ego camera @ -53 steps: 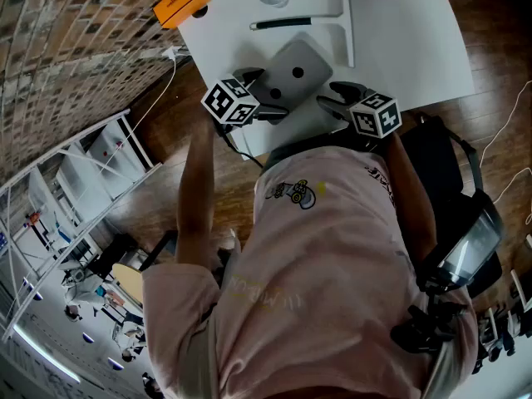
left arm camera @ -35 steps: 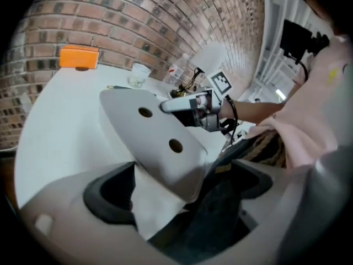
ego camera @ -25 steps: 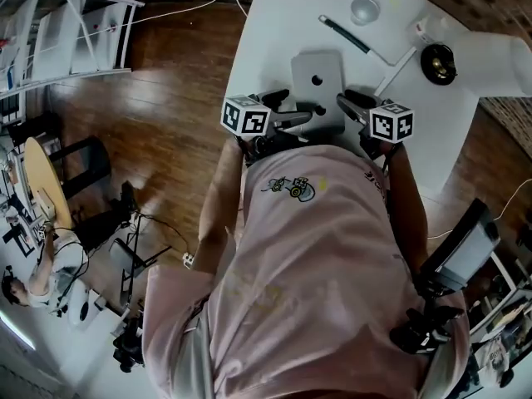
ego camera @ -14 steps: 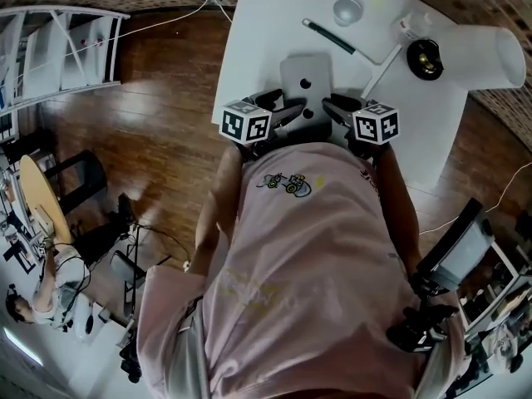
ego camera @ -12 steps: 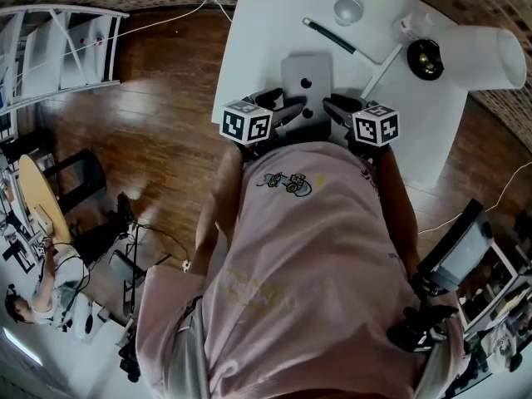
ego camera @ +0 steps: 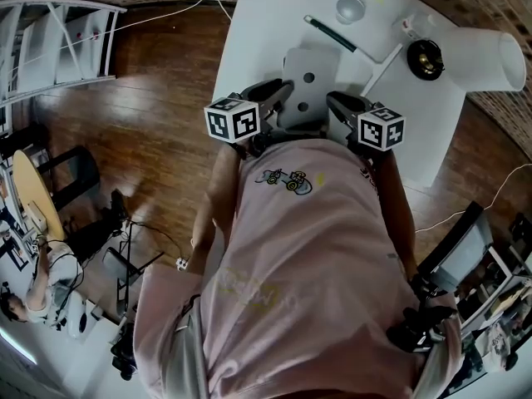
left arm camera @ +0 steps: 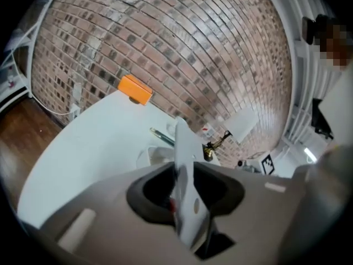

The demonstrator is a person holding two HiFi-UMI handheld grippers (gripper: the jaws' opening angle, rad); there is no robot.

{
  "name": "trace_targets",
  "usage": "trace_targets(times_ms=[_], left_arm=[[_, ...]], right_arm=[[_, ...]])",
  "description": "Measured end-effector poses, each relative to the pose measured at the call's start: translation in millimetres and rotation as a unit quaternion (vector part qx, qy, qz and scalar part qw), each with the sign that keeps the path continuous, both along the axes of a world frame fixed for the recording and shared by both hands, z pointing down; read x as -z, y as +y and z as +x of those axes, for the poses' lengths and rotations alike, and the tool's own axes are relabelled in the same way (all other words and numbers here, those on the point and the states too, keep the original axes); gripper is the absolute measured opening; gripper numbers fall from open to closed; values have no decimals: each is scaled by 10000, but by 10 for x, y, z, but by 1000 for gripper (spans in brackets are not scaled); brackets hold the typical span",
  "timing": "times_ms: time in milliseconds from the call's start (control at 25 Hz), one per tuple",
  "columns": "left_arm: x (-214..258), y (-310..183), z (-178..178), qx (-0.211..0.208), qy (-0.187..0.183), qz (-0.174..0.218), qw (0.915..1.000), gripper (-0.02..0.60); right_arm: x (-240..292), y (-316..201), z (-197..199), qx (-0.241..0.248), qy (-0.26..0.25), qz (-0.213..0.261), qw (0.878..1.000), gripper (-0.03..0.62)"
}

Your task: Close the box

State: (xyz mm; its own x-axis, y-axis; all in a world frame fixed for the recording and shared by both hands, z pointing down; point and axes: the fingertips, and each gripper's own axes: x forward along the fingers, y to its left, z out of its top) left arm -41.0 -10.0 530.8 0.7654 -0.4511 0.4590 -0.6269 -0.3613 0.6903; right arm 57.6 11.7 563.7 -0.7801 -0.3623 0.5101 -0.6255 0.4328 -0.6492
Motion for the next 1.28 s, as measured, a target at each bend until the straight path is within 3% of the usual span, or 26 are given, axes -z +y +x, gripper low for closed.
trace_targets(times_ms=[80,240,560,800,880,1040,1280], left_arm=[[89,-54,-57,178,140,58,9997,40],[316,-109,-53,309,440,288,9981,41],[1008,-46,81,-40,766,1090,9911,43],[1646,9,187,-284,706,1737,9819,43],[1650,35,230,-203,892,1658,9819,43],[1363,99,191,398,1560,950,9824,41],[750,454,-2,1394,2170,27,9662,40]], right_arm=[[52,-21,13,-43,-12,67,10000,58],[189,-78,34,-135,-123,215,9996,57],[669,-113,80,-200,-289,768,9964,57],[1227,-141,175,-509,-791,1069,9898,57],[1320,-85,274,-539,-783,1095,9894,57],[1376,35,383,-321,-717,1003,9919,57],[1130,240,251,470,-539,532,9960,32]])
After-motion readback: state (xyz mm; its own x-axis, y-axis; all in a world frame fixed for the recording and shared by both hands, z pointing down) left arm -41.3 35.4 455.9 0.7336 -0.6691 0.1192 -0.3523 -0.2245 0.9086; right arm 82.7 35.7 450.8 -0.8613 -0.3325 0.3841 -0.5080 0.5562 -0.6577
